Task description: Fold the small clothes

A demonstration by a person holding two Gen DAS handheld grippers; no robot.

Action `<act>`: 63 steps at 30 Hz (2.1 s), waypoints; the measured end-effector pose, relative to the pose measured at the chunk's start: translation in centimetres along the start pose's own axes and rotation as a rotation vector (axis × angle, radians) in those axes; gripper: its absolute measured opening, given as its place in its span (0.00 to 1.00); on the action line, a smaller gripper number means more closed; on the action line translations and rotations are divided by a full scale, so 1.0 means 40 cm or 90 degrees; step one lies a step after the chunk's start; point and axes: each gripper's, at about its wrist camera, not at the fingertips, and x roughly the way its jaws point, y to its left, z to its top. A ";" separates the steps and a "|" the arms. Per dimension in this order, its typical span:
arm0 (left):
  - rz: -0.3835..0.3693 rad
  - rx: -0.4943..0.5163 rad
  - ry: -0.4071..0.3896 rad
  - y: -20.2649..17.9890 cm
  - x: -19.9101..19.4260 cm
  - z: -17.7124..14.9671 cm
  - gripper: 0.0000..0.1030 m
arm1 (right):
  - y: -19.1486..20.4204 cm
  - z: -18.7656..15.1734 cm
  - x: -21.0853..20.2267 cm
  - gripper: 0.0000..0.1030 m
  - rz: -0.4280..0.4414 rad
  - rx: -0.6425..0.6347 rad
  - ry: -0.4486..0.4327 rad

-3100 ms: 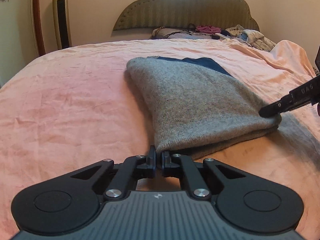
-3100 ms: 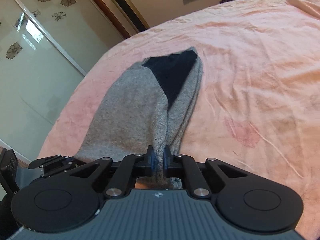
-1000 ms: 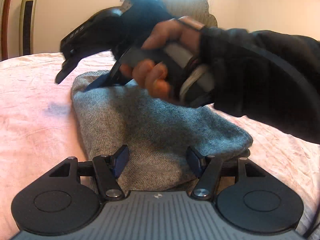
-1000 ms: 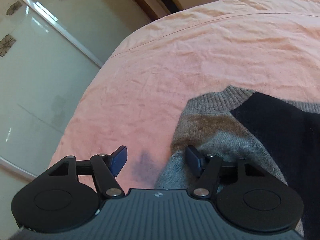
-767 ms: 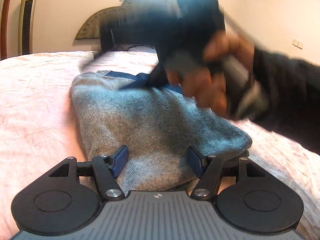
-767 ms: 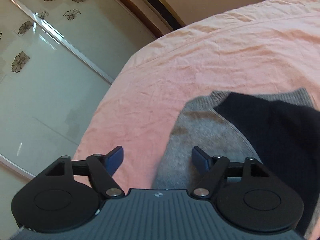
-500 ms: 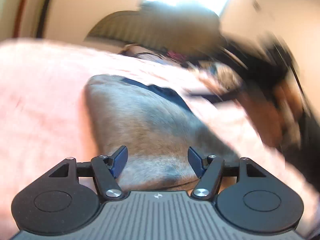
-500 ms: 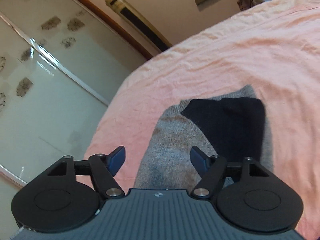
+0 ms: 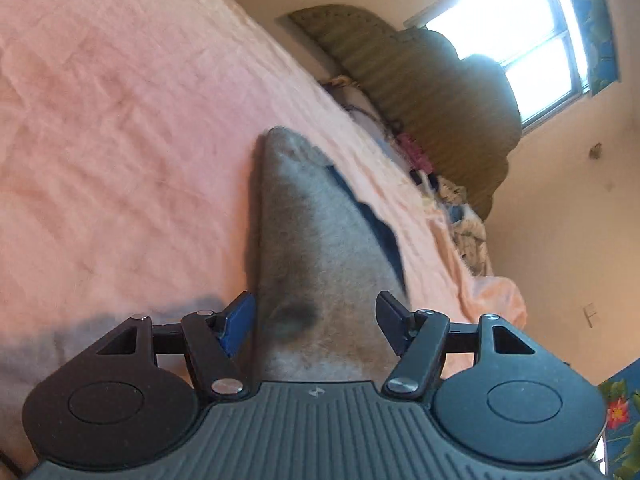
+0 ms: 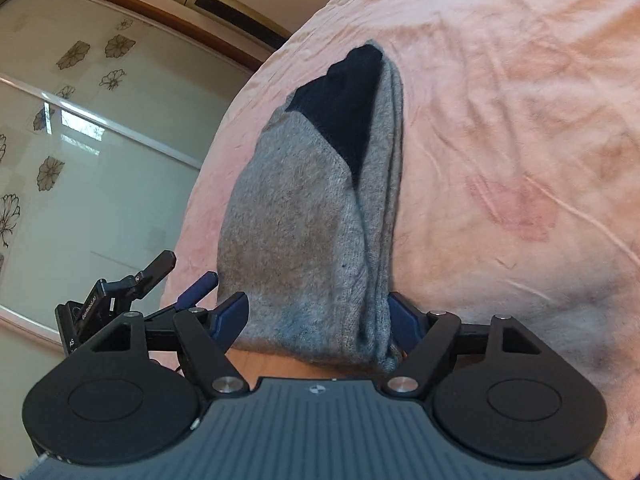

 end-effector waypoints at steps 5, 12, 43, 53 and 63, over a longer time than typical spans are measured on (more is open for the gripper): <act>-0.008 0.022 0.044 -0.010 0.032 -0.034 0.57 | 0.012 0.009 0.028 0.44 -0.018 -0.019 0.014; 0.031 0.086 0.078 -0.050 -0.014 -0.045 0.11 | 0.050 -0.006 0.004 0.21 -0.031 -0.077 0.023; 0.133 0.492 -0.069 -0.243 0.062 -0.107 0.78 | 0.162 0.226 0.103 0.74 -0.149 -0.136 -0.093; 0.112 0.455 -0.078 -0.229 -0.022 -0.144 0.78 | 0.121 0.162 0.053 0.75 -0.096 -0.071 -0.062; 0.102 0.478 -0.005 -0.217 0.033 -0.219 0.78 | 0.092 0.061 0.035 0.77 -0.027 -0.066 -0.040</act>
